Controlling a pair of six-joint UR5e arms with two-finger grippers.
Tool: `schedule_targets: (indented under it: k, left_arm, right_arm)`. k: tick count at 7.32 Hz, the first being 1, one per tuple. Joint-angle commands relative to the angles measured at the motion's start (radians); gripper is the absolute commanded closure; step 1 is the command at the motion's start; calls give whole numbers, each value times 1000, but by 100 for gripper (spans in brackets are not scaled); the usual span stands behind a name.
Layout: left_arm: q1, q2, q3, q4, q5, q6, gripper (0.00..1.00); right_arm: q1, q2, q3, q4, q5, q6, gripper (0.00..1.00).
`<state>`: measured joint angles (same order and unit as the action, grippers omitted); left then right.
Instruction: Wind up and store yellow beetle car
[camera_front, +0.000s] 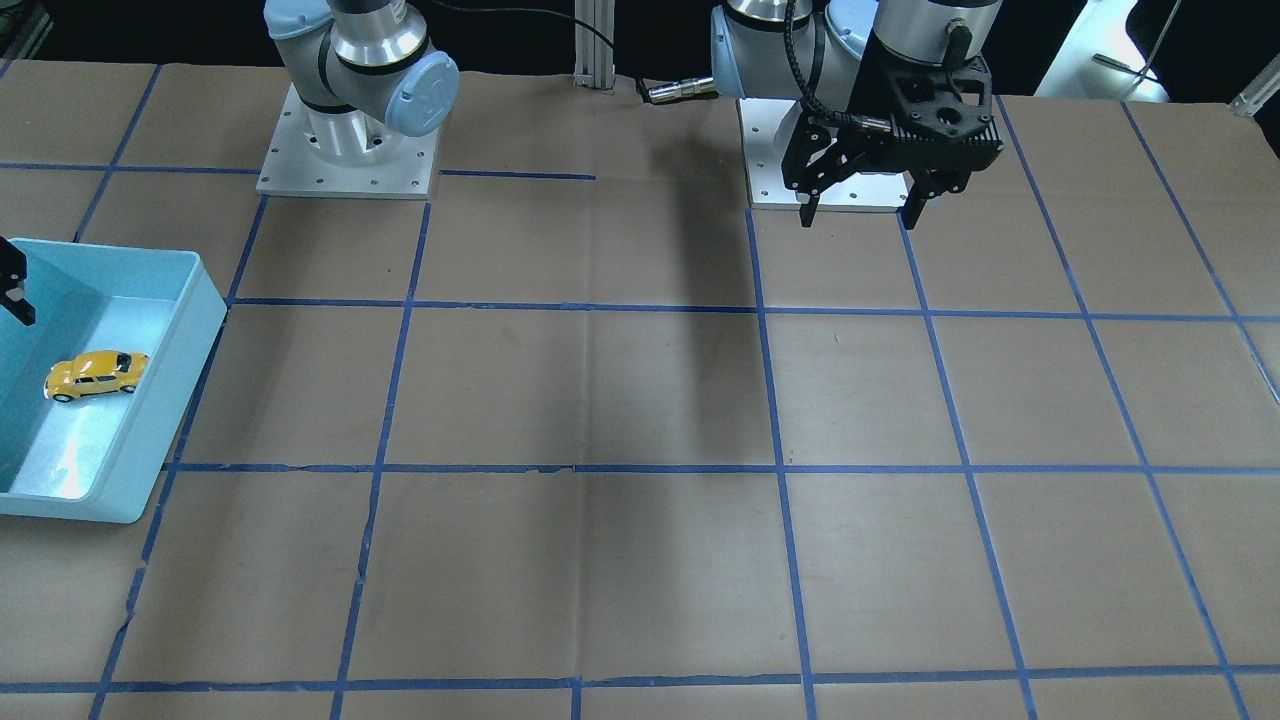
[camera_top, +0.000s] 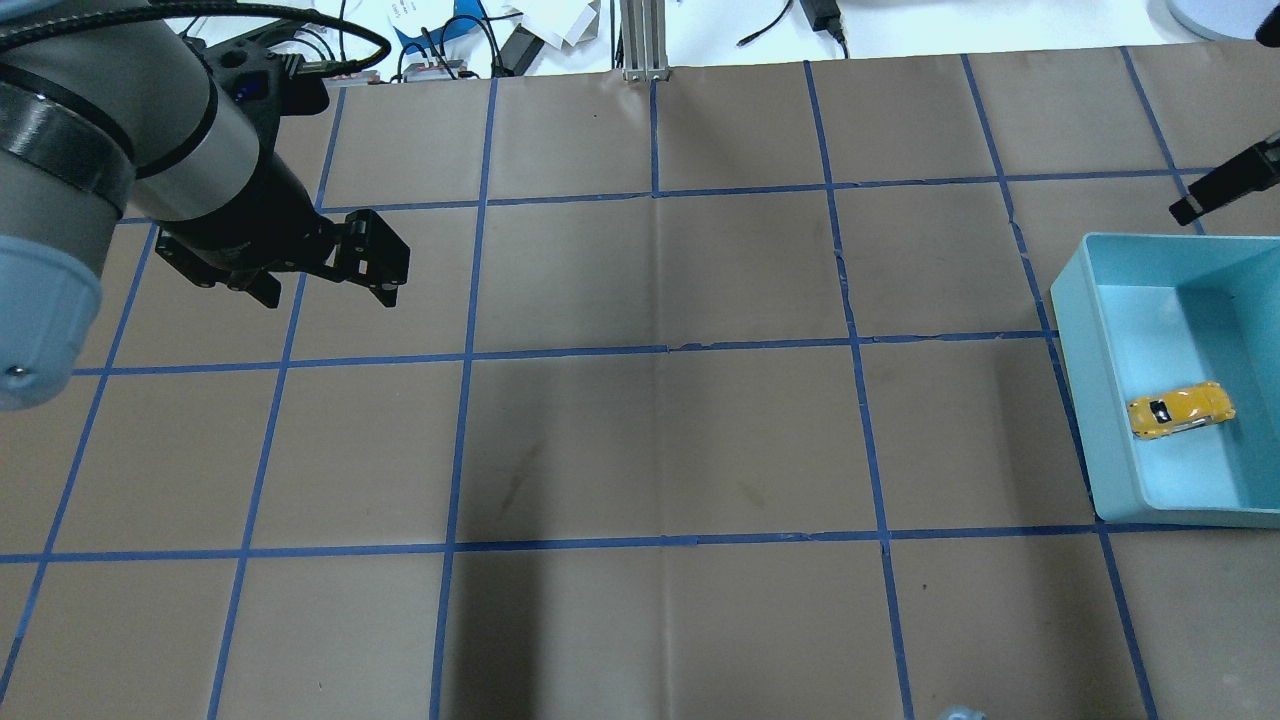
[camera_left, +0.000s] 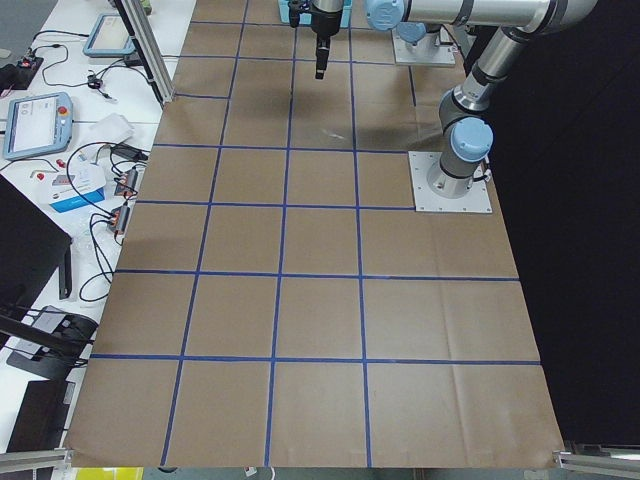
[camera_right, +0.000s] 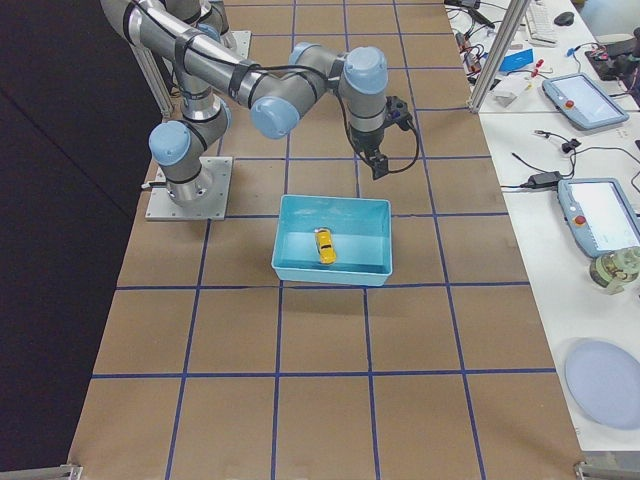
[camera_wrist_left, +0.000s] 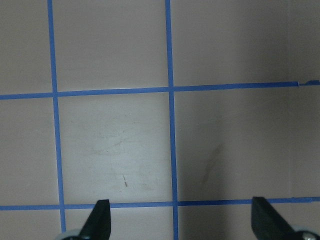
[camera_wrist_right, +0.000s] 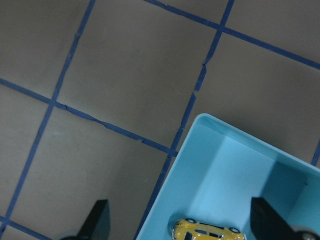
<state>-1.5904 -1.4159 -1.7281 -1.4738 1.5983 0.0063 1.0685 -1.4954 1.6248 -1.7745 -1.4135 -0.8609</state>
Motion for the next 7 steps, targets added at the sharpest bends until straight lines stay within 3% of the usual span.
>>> schedule_targets:
  k: [1,7]
  left_arm:
    - [0,0,1,0,-1,0,0]
    - [-2,0,1,1,-3,-3,0]
  right_arm:
    - [135,0,-35,21,-53,233,0]
    - [414,-13,-40,30,-97,728,0]
